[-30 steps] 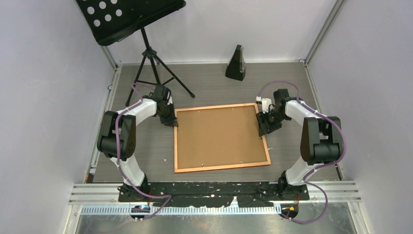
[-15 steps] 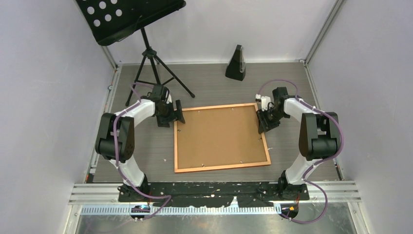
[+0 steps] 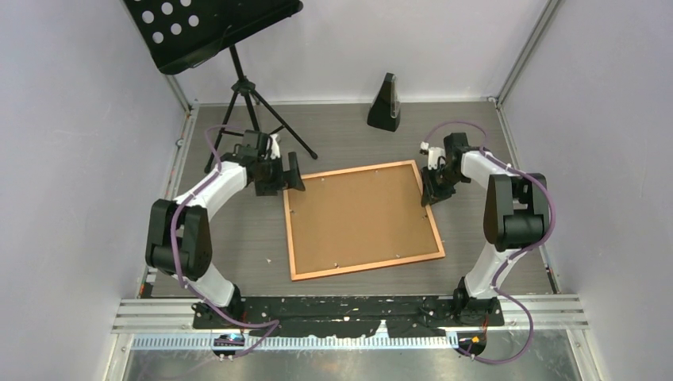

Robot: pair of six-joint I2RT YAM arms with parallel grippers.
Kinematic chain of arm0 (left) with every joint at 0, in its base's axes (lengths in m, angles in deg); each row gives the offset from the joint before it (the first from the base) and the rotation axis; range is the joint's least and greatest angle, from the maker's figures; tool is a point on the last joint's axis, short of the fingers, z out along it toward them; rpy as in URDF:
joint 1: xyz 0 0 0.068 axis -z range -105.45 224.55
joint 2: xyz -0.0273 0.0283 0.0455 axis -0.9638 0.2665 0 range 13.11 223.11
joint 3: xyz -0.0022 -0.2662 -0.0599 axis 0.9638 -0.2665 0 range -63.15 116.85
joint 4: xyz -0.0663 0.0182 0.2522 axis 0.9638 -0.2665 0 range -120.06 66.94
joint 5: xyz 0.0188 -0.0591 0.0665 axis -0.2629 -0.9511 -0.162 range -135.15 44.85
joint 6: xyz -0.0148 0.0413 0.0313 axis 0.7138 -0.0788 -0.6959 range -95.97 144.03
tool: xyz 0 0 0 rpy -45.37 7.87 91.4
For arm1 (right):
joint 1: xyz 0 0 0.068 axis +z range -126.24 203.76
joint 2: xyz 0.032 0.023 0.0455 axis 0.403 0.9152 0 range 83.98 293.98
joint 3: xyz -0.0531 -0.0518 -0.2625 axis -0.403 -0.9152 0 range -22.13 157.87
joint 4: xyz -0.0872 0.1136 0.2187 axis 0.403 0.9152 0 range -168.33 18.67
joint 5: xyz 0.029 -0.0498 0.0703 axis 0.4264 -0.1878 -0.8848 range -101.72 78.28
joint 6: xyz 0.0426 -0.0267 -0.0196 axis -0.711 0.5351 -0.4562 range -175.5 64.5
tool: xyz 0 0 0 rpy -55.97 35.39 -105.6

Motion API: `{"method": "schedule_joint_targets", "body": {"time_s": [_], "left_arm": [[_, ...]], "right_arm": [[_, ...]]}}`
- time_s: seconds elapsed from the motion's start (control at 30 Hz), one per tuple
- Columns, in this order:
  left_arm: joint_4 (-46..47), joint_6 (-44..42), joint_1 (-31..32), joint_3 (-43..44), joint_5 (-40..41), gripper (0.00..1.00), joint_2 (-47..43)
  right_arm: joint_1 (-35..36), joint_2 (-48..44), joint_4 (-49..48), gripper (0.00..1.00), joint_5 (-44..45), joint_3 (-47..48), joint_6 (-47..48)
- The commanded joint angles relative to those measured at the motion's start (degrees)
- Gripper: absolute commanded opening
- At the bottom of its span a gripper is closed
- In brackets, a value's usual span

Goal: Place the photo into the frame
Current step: Adjust the photo frame at the center of the board.

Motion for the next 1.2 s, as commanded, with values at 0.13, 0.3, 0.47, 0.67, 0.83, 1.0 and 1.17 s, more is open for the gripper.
{"method": "schedule_joint_targets", "body": {"time_s": [0.13, 0.3, 0.47, 0.67, 0.83, 1.0, 1.17], "left_arm": [[-3.8, -10.1, 9.6, 8.5, -2.7, 1.00, -0.3], [-6.6, -17.0, 20.3, 11.6, 1.1, 0.99, 1.3], [-8.0, -20.6, 29.8, 12.9, 5.5, 0.97, 2.4], [-8.9, -23.4, 39.7, 13.9, 11.0, 0.95, 4.1], [-10.4, -27.2, 47.1, 16.3, 14.5, 0.83, 7.3], [-13.7, -28.6, 50.3, 21.8, 15.3, 0.66, 12.6], [-16.7, -29.7, 52.6, 26.7, 15.5, 0.56, 18.6]], "right_arm": [[-1.8, 2.1, -5.0, 0.06, 1.3, 5.6, -6.6], [-4.4, 3.3, -6.0, 0.05, 0.8, 7.4, -8.6], [-6.4, 4.2, -6.7, 0.05, -0.6, 7.8, -9.5], [-6.6, 3.0, -6.7, 0.38, -1.7, 6.7, -8.8], [-6.6, -1.4, -6.7, 0.53, -0.9, 5.8, -7.4], [-6.8, -7.1, -6.7, 0.59, -0.7, 3.5, -5.6], [-7.4, -13.6, -6.6, 0.59, -0.6, -0.1, -4.1]]}}
